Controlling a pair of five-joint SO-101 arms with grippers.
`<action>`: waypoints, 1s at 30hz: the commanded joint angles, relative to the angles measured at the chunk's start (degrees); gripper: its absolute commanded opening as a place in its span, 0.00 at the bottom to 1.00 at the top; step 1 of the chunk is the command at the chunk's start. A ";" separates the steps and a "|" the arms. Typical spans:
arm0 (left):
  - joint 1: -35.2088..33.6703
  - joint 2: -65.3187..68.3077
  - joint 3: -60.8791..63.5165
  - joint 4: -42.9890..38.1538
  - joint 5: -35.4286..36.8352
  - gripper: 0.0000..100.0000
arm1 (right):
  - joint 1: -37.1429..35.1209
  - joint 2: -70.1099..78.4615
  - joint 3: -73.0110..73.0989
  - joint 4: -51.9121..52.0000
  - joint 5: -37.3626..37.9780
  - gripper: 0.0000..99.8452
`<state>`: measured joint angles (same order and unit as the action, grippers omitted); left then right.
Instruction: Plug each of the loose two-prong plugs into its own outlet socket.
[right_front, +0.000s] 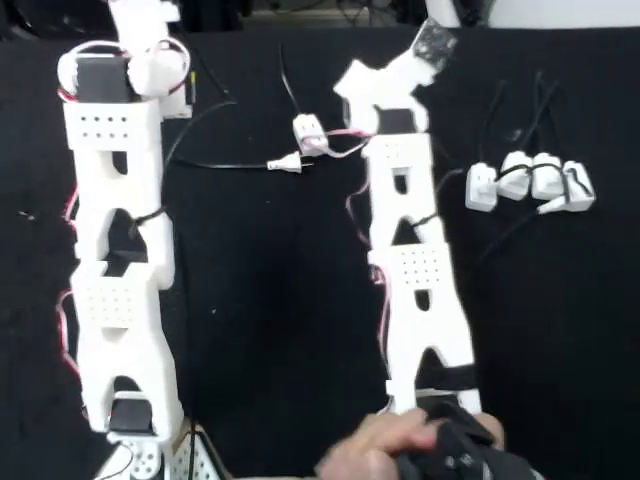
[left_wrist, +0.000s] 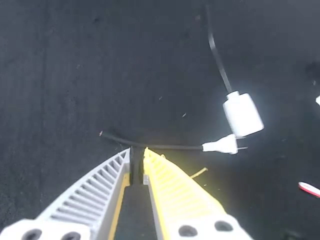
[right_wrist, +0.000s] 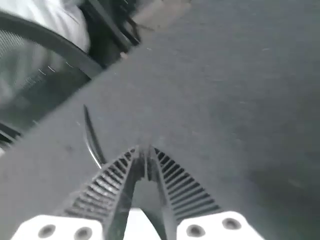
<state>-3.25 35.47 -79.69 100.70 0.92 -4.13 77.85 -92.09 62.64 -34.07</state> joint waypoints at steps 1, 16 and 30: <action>2.59 -6.68 -1.54 0.35 0.26 0.06 | 1.76 -10.15 -3.65 8.79 7.30 0.01; 1.45 -54.77 54.20 -6.77 2.64 0.06 | -2.37 -33.19 -3.65 38.59 13.71 0.01; -4.35 -86.24 127.78 -48.97 2.64 0.06 | -10.02 -64.75 27.38 38.68 20.84 0.01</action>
<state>-6.77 -40.84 36.70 56.84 3.03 -12.22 25.54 -77.67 99.47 -13.93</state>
